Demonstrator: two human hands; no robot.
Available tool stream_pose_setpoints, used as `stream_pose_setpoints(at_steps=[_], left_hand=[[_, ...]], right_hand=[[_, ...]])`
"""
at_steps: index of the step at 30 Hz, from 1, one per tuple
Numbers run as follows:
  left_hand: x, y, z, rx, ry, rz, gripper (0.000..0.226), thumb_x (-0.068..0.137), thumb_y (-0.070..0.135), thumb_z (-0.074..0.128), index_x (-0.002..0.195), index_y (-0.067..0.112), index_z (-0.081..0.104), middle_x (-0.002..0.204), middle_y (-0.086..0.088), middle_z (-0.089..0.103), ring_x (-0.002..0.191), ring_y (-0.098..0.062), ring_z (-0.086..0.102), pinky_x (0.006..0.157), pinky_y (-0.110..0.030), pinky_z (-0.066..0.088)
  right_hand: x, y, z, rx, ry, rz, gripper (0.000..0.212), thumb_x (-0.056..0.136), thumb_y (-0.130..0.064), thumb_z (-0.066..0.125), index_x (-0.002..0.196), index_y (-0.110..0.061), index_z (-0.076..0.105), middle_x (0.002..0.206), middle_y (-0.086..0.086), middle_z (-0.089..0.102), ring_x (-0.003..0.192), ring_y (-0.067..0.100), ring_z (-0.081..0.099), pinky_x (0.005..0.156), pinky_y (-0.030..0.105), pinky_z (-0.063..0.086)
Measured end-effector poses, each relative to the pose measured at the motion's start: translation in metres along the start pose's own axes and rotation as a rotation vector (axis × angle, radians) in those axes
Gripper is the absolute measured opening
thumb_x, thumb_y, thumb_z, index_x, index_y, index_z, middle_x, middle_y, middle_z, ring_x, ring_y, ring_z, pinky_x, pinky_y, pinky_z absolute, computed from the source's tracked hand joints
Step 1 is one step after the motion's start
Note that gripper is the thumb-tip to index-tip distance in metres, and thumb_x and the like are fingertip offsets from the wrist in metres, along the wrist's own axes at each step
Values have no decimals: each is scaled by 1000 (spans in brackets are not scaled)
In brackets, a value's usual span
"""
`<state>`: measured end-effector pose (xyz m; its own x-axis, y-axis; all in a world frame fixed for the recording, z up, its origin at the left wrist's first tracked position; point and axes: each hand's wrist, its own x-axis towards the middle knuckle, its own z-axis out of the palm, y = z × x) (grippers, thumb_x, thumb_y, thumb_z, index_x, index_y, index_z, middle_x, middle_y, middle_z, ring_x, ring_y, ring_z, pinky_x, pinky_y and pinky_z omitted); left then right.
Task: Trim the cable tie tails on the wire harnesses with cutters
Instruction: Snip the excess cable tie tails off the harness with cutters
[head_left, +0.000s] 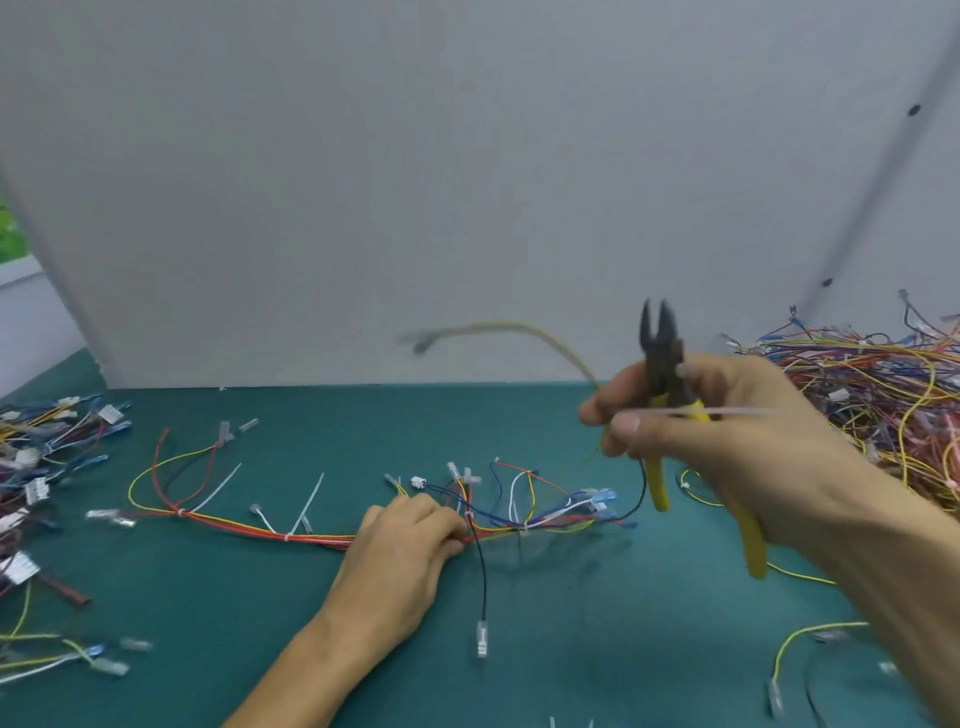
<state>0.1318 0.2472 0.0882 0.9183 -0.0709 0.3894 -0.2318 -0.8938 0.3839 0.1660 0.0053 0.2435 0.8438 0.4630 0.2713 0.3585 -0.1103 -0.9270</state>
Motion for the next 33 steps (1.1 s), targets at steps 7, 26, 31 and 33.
stream_pose_setpoints(at_steps=[7,26,31,33], left_hand=[[-3,1,-9,-8,28,5,8,91,12,60,92,20,64,89,13,57,87,-13,56,78,-30,39],[1,7,-8,-436,496,-336,22,96,6,49,87,26,47,83,-3,69,80,1,65,77,-26,52],[1,23,-7,-721,607,-293,20,99,14,46,95,33,48,96,4,68,97,-9,68,85,-21,53],[-2,30,-6,-735,603,-195,13,96,31,44,100,42,49,111,4,65,110,-21,62,95,-43,50]], right_hand=[[14,3,-21,-118,288,-12,7,86,3,64,87,-2,69,80,3,75,65,11,70,57,16,53],[64,107,-8,143,514,641,16,86,6,60,77,-6,57,65,11,59,47,15,42,49,22,29],[62,124,15,234,376,861,13,90,1,56,78,-5,58,69,10,61,49,15,45,48,23,34],[66,123,24,184,318,872,10,89,0,59,81,-4,56,68,11,57,48,17,48,46,25,38]])
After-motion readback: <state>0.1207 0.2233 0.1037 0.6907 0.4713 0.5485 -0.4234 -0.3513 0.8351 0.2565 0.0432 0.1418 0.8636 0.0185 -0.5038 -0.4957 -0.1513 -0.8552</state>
